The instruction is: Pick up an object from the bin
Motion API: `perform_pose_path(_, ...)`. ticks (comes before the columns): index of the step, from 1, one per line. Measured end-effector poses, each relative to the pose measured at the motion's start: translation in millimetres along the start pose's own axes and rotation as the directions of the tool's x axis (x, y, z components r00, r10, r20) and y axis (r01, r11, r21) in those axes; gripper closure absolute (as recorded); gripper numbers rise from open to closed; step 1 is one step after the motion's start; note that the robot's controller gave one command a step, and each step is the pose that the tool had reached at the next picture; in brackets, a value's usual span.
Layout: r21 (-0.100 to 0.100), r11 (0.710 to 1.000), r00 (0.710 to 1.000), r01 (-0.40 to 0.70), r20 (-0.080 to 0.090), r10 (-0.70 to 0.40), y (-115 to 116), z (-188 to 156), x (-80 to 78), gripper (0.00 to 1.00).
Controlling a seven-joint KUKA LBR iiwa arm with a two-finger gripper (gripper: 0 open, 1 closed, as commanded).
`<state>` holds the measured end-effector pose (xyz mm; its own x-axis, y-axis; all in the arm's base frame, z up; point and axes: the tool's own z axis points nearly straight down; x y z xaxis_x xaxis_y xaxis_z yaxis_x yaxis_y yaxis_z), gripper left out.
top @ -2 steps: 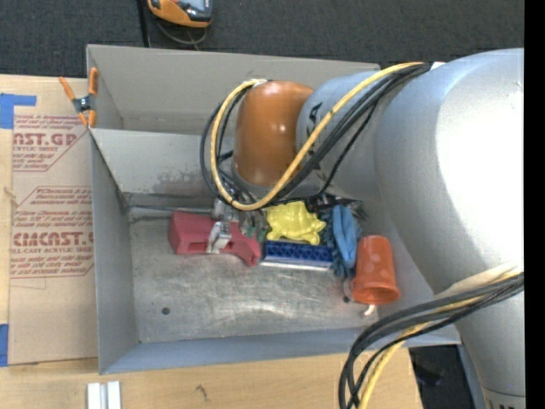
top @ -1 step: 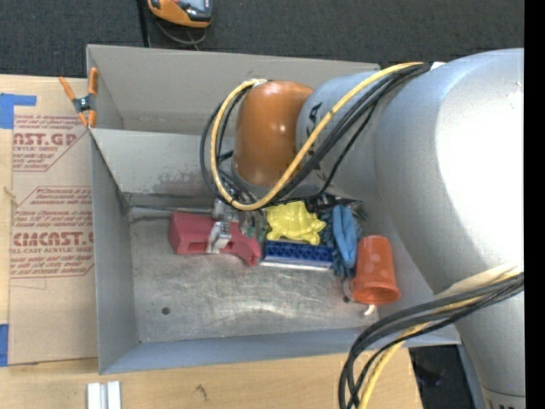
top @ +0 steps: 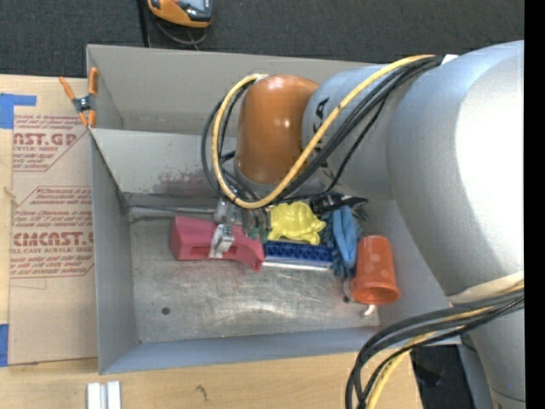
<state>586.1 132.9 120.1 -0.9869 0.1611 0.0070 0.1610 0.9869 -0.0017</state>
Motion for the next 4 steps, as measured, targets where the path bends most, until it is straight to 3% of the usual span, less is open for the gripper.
perform_pose_path(1, 0.0, 1.0, 1.0, 0.002, -0.002, -0.002, -1, -47, -0.6, 1.0)
perform_pose_path(2, -0.002, 1.0, 1.0, 0.011, 0.007, -0.011, 0, -71, 0.7, 1.0)
perform_pose_path(3, -0.001, 1.0, 1.0, 0.025, 0.006, -0.025, -31, -6, 6.6, 1.0)
perform_pose_path(4, 0.005, 0.999, 0.999, 0.04, -0.009, -0.04, -34, -22, 20.5, 1.0)
